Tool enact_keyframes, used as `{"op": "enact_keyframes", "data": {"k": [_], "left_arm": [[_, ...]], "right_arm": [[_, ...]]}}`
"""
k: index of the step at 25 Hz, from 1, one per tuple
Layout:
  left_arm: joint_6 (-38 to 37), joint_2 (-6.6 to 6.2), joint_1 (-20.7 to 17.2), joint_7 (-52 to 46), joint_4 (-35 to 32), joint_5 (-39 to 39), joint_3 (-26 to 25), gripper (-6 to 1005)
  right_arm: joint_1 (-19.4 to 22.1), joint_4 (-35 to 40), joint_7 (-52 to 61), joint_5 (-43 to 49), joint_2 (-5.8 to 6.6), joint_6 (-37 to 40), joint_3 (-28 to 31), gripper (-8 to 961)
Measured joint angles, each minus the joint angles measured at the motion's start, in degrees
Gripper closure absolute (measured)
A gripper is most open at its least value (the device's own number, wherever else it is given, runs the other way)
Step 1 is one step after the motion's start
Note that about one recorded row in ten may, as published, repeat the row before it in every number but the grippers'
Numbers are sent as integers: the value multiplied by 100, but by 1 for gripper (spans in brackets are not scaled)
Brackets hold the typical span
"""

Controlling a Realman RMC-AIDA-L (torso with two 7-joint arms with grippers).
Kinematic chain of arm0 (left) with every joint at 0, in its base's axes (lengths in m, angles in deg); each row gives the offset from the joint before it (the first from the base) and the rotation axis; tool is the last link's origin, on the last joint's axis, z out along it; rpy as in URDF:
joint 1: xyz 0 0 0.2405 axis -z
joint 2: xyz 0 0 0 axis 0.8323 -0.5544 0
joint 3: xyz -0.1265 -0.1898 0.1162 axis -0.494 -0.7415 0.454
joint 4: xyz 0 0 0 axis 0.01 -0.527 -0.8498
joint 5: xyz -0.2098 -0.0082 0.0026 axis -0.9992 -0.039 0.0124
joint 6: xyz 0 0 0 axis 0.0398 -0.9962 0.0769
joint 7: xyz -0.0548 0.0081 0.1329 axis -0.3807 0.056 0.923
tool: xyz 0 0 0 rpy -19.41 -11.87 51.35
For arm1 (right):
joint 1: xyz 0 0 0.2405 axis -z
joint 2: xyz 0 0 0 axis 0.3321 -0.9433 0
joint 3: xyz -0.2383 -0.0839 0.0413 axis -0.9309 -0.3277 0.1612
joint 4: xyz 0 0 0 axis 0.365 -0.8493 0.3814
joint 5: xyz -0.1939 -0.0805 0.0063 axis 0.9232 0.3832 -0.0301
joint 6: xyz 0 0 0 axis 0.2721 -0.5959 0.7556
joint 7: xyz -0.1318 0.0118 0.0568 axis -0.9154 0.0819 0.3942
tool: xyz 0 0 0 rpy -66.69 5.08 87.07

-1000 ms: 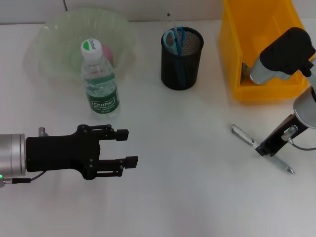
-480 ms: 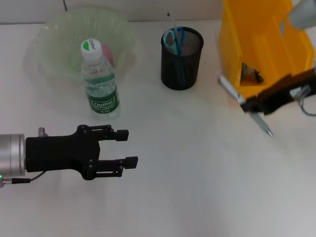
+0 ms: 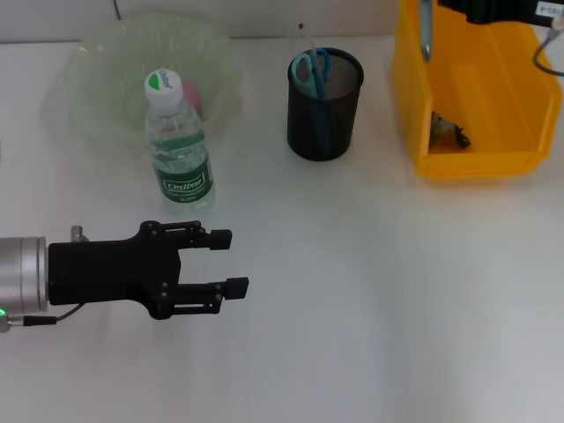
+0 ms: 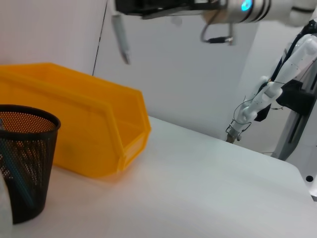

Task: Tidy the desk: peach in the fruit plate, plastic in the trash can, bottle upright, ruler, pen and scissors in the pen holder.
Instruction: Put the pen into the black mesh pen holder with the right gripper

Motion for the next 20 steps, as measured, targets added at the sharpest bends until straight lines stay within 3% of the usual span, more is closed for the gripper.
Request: {"op": "enact_keyframes", "data": {"k": [1, 3, 4, 5, 7, 8, 15, 20], "left_arm": [[7, 1, 0, 2, -3, -2, -1, 268], [6, 2, 2, 2, -8, -19, -7, 268], [6, 2, 2, 2, -8, -19, -7, 268], [-9, 2, 1, -3, -5, -26, -14, 268], [-28, 14, -15, -9, 2, -37, -43, 268], [-33, 44, -36, -8, 4, -46, -82, 268], [-11, 62, -17, -17, 6, -44, -96, 267], [4, 53, -8, -30, 6, -43, -97, 267]], "right_arm": [[0, 0, 0, 0, 0, 0, 0, 765], [-425, -1508, -1295, -986, 21, -242, 76, 758], [-425, -1508, -1295, -986, 21, -242, 76, 755], [-689, -2411, -2063, -1464, 28, -255, 154, 751], [-787, -2707, -2348, -1626, 28, -280, 172, 744], [-963, -3212, -2904, -1959, 19, -370, 171, 741], [-1519, -4226, -3689, -2304, -13, -1046, 95, 717], [-1717, -4413, -3723, -2276, -5, -1287, -95, 700]]}}
